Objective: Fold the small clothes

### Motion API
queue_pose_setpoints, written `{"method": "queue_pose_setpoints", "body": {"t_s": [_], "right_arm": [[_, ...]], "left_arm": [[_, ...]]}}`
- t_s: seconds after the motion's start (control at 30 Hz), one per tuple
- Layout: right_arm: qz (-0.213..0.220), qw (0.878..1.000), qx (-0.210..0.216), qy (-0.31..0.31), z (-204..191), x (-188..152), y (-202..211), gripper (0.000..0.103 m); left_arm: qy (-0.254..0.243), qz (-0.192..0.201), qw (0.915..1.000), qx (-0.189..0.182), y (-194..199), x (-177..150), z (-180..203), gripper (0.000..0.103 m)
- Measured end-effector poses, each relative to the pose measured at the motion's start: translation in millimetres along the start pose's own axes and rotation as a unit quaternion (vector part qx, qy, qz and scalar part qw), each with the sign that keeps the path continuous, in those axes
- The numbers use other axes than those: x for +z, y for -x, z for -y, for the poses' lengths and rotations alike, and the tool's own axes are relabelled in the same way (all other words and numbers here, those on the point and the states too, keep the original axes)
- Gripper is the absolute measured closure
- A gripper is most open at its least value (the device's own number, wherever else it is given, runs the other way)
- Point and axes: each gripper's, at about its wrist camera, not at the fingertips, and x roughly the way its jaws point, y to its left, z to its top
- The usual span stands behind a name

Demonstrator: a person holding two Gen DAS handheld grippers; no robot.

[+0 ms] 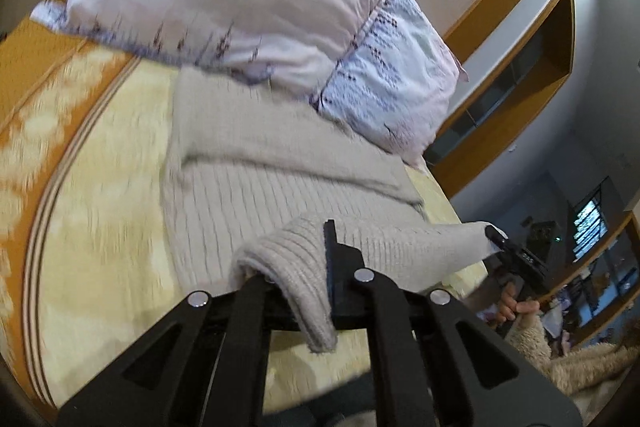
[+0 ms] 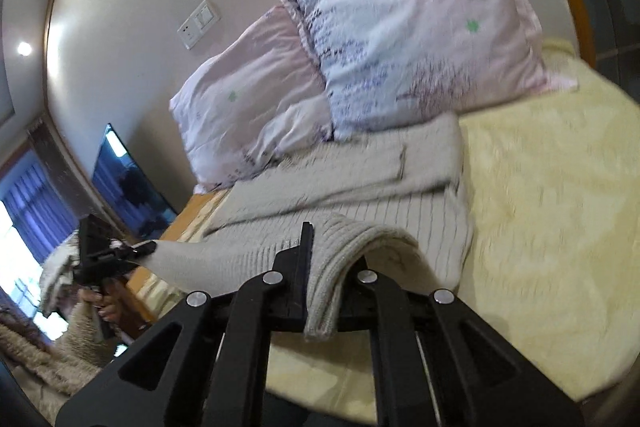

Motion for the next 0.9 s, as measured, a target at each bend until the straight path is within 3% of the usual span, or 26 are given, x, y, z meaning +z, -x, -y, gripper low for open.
{"method": "queue_pose_setpoints", "body": {"t_s": [0.3,0.47,0.7,0.9], "right_arm": [[0.041,0.998,-0.039,0.016,6,53,-47,0.096],[0.031,0.998,-0.061,-0.011,28,71,-92,0.096],[-0.02,0.994,-0.092,-0.051,62,76,-154,0.096],[-0.041,0.989,-0.112,-0.088,87,82,-186,0.096]], "left_arm": [[-0.026,0.038,0.998,0.042,-41,84,4,0.098],[-0.016,0.042,0.9972,0.061,-82,122,-12,0.098],[0.062,0.005,0.996,0.063,-143,141,-62,0.098],[0.12,-0.011,0.9913,0.052,-171,143,-91,0.098]]}}
